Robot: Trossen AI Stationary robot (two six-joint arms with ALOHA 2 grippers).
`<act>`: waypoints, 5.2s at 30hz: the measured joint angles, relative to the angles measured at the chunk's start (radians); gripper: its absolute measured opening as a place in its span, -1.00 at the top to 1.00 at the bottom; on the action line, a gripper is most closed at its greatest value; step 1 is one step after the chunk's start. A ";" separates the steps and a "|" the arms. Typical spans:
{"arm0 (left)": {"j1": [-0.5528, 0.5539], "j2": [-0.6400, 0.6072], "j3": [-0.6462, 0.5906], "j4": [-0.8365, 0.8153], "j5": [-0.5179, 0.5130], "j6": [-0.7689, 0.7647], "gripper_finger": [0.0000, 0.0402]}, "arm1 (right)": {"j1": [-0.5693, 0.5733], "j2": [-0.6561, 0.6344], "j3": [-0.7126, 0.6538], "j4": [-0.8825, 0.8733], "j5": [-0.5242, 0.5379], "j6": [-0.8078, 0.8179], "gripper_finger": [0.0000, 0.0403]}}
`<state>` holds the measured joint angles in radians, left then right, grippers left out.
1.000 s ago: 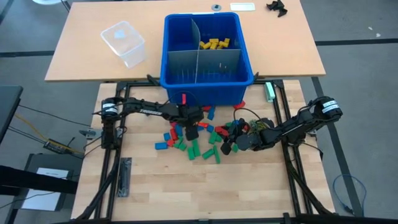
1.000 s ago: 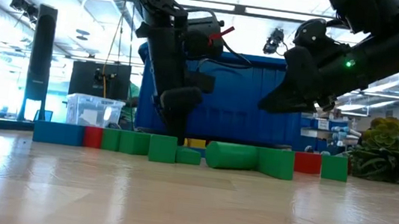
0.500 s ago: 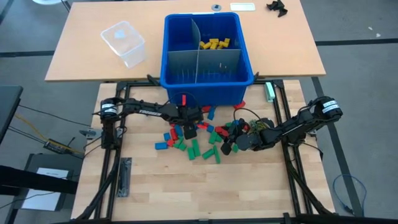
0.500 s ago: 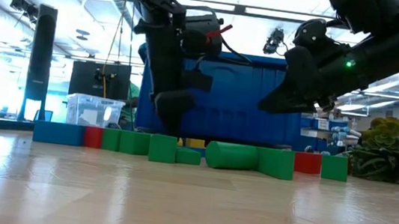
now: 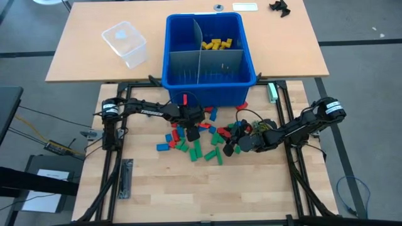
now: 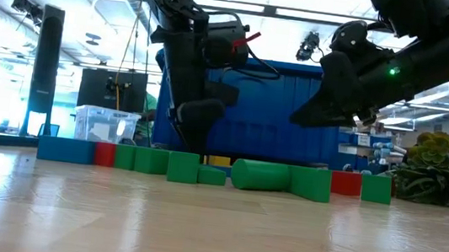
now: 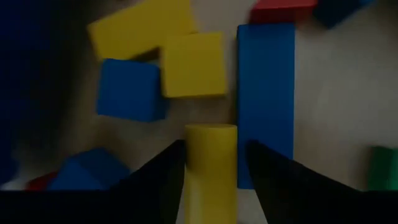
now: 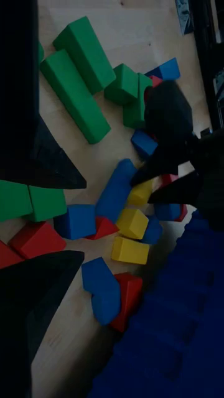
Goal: Sort Items/Unsort Items
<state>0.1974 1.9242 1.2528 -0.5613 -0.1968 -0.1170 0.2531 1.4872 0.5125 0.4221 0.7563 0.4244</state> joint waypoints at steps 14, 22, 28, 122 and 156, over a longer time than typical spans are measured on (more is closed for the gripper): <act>-0.009 0.007 0.032 -0.090 -0.179 -0.014 0.09 | 0.000 0.000 0.000 0.000 0.000 0.000 0.15; -0.054 0.001 0.024 -0.064 0.046 0.007 0.09 | 0.000 0.000 0.000 0.000 -0.001 -0.001 0.15; -0.083 0.001 0.105 -0.161 -0.054 0.064 0.09 | 0.000 0.000 0.000 -0.001 -0.001 -0.001 0.15; 0.544 0.399 0.899 0.725 0.131 0.086 0.30 | -0.020 0.000 0.000 0.009 0.014 0.000 0.15; 0.245 -0.099 0.945 -0.039 0.094 0.374 -0.05 | 0.009 0.000 0.000 -0.031 -0.001 0.018 0.15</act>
<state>0.4426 1.8252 2.1977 -0.5999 -0.1027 0.2567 0.2618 1.4872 0.5121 0.3912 0.7555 0.4424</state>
